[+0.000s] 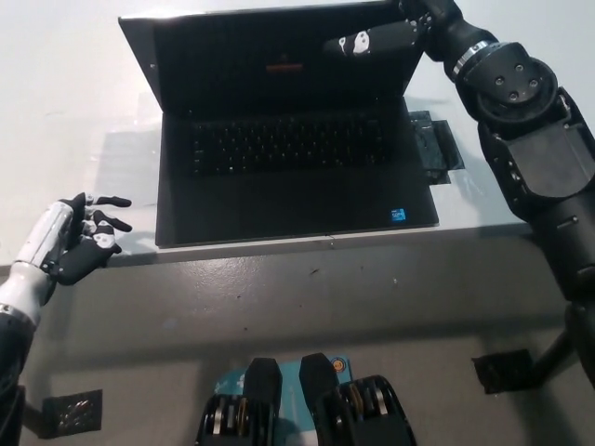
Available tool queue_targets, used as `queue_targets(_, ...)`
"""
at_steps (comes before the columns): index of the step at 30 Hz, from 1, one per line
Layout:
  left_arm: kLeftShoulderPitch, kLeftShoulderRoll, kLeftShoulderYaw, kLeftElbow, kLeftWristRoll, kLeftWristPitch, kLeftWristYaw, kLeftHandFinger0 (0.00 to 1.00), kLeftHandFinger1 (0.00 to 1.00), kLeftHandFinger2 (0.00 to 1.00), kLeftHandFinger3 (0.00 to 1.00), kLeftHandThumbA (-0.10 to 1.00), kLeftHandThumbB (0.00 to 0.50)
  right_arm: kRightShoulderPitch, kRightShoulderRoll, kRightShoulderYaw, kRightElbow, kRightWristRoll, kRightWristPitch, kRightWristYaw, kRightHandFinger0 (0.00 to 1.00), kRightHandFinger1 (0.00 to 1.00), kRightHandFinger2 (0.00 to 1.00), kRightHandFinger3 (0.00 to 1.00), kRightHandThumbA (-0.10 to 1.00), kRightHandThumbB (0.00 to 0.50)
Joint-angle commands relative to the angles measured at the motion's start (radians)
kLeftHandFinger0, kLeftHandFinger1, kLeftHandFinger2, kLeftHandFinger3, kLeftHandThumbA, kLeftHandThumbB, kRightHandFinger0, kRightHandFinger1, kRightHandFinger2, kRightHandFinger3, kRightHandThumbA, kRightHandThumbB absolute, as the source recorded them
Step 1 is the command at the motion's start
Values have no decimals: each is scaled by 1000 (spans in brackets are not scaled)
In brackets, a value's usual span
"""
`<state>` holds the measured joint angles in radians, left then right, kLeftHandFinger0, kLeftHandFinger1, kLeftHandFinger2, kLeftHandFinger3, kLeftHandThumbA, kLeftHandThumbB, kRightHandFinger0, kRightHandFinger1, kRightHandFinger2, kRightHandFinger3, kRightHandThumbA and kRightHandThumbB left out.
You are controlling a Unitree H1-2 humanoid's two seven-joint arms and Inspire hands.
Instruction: The robot uses its right hand to push down on the lid of a laptop kept in the middle of the desk to close it
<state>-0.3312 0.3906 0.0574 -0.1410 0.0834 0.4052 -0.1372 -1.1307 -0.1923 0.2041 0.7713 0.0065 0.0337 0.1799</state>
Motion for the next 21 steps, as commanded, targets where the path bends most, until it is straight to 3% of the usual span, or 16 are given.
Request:
queue_targets(1, -44, 45, -6, -14, 15, -7, -22, 329, 387, 499, 636, -58, 1, 31, -1, 7, -56, -41, 47, 18, 965, 825, 793, 897, 1000, 263)
queue_targets(3, -49, 49, -5, -11, 15, -5, -25, 344, 397, 510, 639, -66, 0, 57, -3, 8, -89, -46, 81, 26, 962, 833, 800, 911, 1000, 260)
queue_targets(7, -55, 53, -3, -16, 18, -1, -27, 327, 388, 504, 630, -84, 0, 157, -4, -9, -225, -43, 279, 16, 975, 867, 838, 951, 1000, 285)
queue_targets(9, -58, 55, -1, -17, 18, 2, -28, 331, 394, 506, 623, -83, 0, 175, -9, -8, -254, -48, 300, 17, 993, 861, 834, 943, 1000, 276)
queue_targets(11, -62, 56, 1, -18, 20, 5, -27, 336, 394, 506, 624, -81, 8, 214, -25, -11, -350, -47, 429, 24, 1000, 869, 819, 963, 1000, 262)
queue_targets(16, -71, 60, 4, -11, 20, 9, -27, 339, 394, 505, 631, -79, 4, 262, -48, -18, -435, -57, 436, 41, 966, 829, 794, 962, 1000, 232)
queue_targets(18, -71, 60, 4, -10, 20, 2, -28, 338, 391, 497, 622, -98, 0, 285, -54, -29, -474, -46, 436, 47, 981, 844, 838, 992, 1000, 198)
queue_targets(21, -72, 60, 6, -4, 18, -9, -27, 323, 375, 480, 612, -100, 0, 316, -60, -39, -519, -50, 436, 51, 982, 850, 847, 1000, 1000, 191)
